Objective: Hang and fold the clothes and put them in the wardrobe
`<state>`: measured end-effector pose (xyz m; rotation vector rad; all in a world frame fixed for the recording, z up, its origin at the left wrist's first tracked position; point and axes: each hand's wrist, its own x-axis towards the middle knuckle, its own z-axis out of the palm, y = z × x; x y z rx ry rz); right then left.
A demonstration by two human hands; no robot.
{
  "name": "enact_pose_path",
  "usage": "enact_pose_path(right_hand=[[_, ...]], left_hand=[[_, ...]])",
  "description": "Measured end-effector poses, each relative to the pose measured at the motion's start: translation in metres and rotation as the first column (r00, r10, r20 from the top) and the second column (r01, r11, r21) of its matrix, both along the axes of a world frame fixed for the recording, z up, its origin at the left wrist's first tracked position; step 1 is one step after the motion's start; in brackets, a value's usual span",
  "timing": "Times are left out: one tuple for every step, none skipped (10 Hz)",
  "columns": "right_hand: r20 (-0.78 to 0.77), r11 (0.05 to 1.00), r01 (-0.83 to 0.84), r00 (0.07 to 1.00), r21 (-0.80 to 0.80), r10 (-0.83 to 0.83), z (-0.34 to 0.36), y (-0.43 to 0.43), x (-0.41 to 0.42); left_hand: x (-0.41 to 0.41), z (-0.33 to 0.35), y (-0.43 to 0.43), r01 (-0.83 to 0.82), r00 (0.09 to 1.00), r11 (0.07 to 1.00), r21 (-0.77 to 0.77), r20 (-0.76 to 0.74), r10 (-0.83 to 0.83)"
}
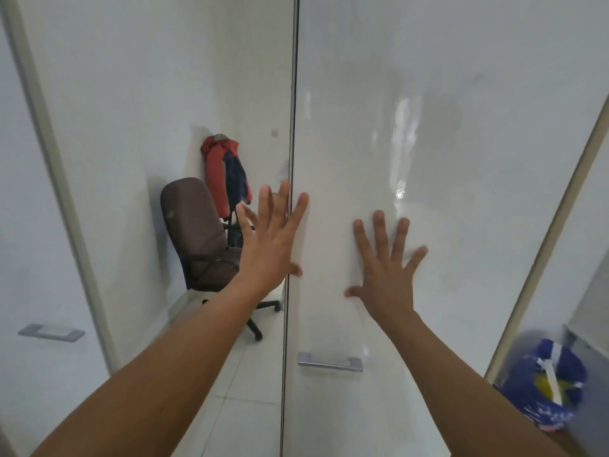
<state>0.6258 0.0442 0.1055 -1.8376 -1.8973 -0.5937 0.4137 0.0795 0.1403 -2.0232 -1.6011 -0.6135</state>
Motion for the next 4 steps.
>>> enact_pose_path(right_hand=[[0.002, 0.999, 0.010, 1.000, -0.033, -0.010, 0.007, -0.016, -0.003], [-0.012, 0.998, -0.048, 0.999, -0.051, 0.047, 0.015, -0.030, 0.000], [-0.070, 0.987, -0.111, 0.992, -0.114, 0.104, 0.024, -0.043, 0.005], [-0.188, 0.966, -0.157, 0.975, -0.206, 0.118, 0.001, -0.066, 0.009]], left_hand=[[0.000, 0.002, -0.013, 0.010, 1.000, 0.999, -0.047, 0.016, -0.009], [0.000, 0.011, -0.028, 0.047, 0.998, 0.994, -0.098, 0.033, -0.044], [-0.001, 0.019, -0.042, 0.059, 0.998, 0.979, -0.193, 0.043, -0.052], [-0.005, -0.018, -0.066, 0.107, 0.992, 0.955, -0.278, 0.096, -0.084]])
